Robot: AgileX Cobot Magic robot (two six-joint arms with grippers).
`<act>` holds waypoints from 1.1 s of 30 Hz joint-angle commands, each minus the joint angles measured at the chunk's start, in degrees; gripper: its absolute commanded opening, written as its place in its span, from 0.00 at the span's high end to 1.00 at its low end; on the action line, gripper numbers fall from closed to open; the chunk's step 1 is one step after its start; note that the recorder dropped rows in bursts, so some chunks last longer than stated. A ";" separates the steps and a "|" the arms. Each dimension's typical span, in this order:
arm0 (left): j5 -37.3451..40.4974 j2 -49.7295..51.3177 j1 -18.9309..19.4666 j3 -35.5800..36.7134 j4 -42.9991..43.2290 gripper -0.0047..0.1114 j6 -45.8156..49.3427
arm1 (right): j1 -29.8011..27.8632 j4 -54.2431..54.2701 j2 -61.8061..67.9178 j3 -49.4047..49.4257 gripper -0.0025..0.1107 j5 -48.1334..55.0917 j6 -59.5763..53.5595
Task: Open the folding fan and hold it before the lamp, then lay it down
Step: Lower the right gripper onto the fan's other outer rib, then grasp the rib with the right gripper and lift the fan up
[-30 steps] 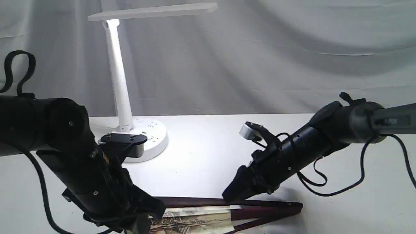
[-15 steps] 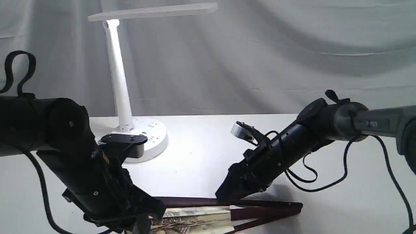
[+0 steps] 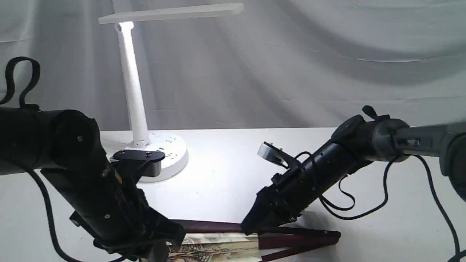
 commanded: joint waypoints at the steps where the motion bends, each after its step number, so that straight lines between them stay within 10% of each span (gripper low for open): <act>1: -0.26 -0.50 0.05 0.24 -0.43 0.58 0.33 | 0.07 0.60 -0.30 -0.29 0.62 1.03 -0.46; 16: -0.26 -0.50 0.05 0.24 -0.43 0.58 0.46 | 0.07 0.85 -0.30 -0.29 0.98 -1.25 -1.50; 33: -0.26 -0.50 0.05 0.24 -0.43 0.58 0.46 | -4.67 5.17 -2.59 -0.29 0.98 1.03 -1.50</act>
